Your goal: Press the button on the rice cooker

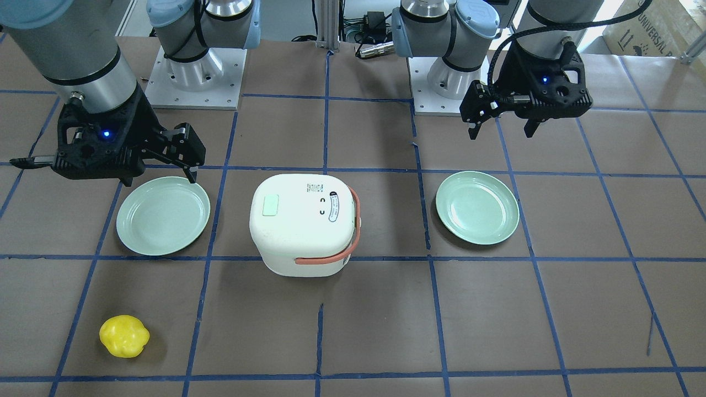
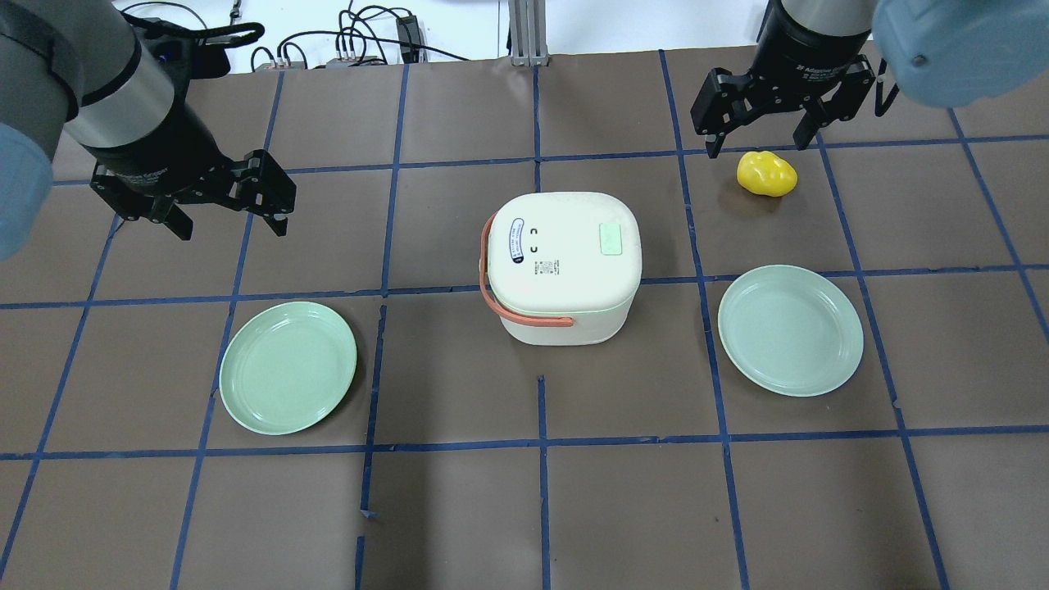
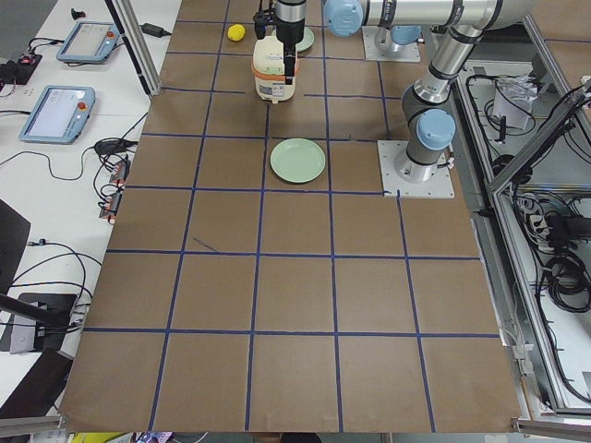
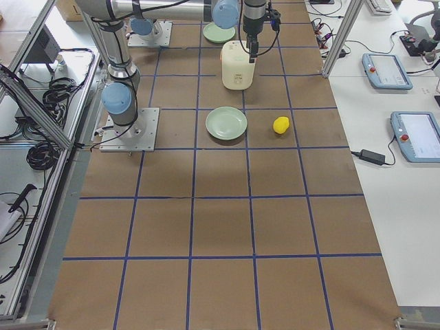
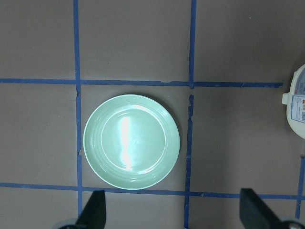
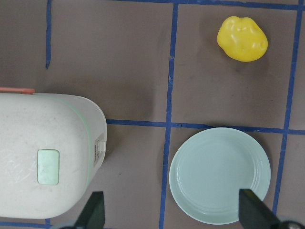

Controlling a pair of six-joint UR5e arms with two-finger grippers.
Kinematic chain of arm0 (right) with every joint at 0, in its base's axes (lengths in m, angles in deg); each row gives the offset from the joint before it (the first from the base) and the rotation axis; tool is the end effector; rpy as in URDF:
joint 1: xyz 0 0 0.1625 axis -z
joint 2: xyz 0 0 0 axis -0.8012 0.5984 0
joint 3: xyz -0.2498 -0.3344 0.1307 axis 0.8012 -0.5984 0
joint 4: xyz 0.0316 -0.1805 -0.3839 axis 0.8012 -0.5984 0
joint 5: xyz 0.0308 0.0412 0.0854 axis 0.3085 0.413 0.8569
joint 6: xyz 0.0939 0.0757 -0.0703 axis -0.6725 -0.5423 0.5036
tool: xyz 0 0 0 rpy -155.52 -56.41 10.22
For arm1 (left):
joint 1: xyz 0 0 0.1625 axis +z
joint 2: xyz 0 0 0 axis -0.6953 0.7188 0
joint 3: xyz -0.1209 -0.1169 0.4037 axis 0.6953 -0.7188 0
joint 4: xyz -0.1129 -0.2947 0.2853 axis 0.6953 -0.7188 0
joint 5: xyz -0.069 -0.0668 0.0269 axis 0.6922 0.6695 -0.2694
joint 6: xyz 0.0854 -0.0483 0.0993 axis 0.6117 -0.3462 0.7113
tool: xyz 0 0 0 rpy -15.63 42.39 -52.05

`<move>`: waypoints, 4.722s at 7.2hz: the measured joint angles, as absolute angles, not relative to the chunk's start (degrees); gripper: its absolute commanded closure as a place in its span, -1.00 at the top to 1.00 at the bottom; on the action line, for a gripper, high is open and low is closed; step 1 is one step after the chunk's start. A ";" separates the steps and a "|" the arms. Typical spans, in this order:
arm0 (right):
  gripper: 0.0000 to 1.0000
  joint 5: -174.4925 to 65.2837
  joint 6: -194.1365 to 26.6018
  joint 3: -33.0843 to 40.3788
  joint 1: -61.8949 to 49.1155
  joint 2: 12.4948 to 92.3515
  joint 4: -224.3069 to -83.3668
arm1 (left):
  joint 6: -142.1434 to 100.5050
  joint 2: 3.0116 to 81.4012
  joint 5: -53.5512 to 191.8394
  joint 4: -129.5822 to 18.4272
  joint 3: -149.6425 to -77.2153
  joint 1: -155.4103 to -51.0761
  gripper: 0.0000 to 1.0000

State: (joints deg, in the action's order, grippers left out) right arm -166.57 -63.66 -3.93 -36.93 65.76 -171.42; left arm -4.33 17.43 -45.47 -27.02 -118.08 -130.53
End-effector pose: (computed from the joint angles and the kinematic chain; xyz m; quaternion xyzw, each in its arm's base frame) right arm 0.1376 -0.5603 0.4457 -0.0332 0.9992 -0.0189 0.0086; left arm -0.0968 -0.4754 0.4588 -0.0158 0.9994 -0.0148 0.0276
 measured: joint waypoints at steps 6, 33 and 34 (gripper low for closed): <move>-0.92 -165.53 -64.12 -4.19 -36.93 65.76 -171.50 | -4.33 17.42 -45.46 -27.04 -118.08 -130.53 1.00; -0.88 -144.25 -65.58 10.63 -40.53 62.47 -188.58 | -4.33 17.41 -45.47 -27.03 -118.08 -130.53 1.00; -0.88 -143.92 -65.59 10.83 -40.58 62.46 -188.76 | -4.33 17.40 -45.47 -27.05 -118.08 -130.53 1.00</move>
State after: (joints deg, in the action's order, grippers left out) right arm -143.92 -65.59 10.83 -40.58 62.46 -188.76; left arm -4.33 17.40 -45.47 -27.05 -118.08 -130.53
